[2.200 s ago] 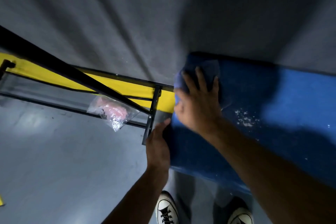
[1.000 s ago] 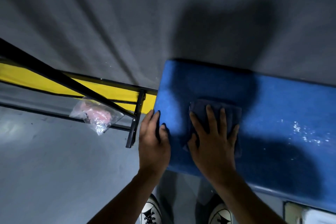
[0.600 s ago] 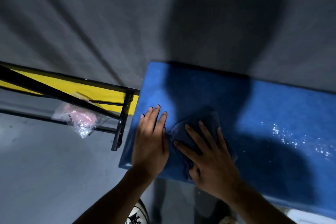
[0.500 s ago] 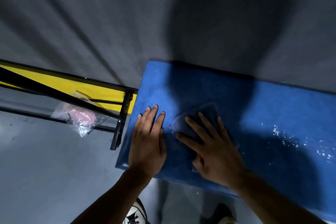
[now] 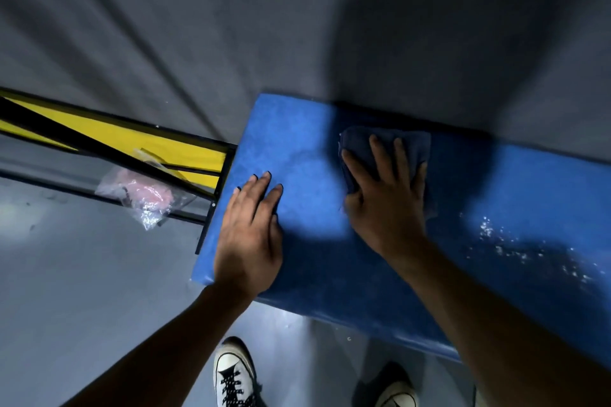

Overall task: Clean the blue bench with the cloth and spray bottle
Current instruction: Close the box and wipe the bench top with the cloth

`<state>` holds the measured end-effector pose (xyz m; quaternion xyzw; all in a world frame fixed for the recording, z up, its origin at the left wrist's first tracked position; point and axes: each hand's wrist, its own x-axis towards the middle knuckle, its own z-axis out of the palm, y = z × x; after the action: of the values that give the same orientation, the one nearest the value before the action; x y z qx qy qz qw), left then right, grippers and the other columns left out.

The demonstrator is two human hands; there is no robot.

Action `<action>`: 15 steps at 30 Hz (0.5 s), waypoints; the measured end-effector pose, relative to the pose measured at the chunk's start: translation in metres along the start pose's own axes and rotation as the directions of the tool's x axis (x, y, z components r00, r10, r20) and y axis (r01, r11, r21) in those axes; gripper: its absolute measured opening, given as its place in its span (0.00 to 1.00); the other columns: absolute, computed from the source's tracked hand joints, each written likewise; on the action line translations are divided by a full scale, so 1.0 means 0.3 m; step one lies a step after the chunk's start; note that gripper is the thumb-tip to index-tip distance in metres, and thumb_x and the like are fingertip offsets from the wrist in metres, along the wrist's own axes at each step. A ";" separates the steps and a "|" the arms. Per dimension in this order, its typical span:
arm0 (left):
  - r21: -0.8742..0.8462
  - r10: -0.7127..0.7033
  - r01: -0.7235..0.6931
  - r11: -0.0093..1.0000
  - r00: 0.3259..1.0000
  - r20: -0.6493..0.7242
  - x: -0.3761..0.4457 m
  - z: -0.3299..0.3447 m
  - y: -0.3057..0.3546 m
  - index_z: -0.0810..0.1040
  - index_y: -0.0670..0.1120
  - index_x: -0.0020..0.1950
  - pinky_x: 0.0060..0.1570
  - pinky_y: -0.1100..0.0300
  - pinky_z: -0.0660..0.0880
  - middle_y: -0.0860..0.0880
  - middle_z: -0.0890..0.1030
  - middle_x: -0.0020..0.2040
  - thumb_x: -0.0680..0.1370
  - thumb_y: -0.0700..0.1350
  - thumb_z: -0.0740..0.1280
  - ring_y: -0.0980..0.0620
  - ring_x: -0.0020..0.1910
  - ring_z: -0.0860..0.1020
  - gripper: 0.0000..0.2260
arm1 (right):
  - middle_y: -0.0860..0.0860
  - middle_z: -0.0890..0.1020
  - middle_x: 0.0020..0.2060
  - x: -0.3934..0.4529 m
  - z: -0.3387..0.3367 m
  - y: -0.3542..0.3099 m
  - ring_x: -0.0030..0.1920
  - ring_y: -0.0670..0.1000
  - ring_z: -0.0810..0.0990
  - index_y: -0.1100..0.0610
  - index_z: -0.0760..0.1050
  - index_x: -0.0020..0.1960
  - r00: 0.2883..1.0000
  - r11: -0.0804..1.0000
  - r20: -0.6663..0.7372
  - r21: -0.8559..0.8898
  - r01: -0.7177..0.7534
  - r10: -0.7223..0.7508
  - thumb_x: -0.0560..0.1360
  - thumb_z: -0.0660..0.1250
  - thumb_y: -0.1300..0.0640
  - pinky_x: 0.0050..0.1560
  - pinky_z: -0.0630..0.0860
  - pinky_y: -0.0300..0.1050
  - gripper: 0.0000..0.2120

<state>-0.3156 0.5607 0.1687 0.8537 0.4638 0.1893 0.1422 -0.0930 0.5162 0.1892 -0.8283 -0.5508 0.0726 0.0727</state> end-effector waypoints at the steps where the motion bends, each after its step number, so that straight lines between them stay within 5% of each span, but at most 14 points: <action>1: 0.000 0.005 -0.005 1.000 1.000 -0.005 -0.001 -0.001 0.000 0.75 0.40 0.71 0.75 0.40 0.62 0.42 0.70 0.76 0.80 0.39 0.59 0.41 0.77 0.66 0.19 | 0.51 0.62 0.80 -0.041 -0.002 -0.008 0.80 0.62 0.56 0.38 0.67 0.75 1.000 1.000 -0.001 -0.012 -0.021 0.021 0.68 0.63 0.48 0.74 0.54 0.74 0.35; 12: 0.038 -0.156 0.154 0.987 0.987 0.037 0.009 -0.003 0.092 0.74 0.42 0.71 0.78 0.44 0.56 0.42 0.68 0.77 0.80 0.51 0.61 0.42 0.78 0.64 0.23 | 0.52 0.64 0.79 -0.524 -0.030 0.164 0.80 0.64 0.58 0.41 0.69 0.75 0.983 0.983 0.018 0.013 0.181 -0.181 0.66 0.66 0.48 0.72 0.61 0.73 0.36; 15: 0.023 -0.087 0.086 0.996 0.995 0.053 -0.002 0.058 0.216 0.76 0.42 0.70 0.78 0.41 0.58 0.41 0.70 0.76 0.79 0.49 0.62 0.40 0.76 0.67 0.21 | 0.52 0.67 0.78 -0.593 -0.032 0.229 0.78 0.65 0.62 0.41 0.70 0.74 0.987 0.987 0.004 -0.004 0.158 -0.158 0.63 0.67 0.46 0.69 0.63 0.74 0.38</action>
<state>-0.2601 0.5245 0.1802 0.8390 0.4983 0.1551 0.1542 -0.0973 0.3255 0.1919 -0.7821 -0.6149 0.0667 0.0754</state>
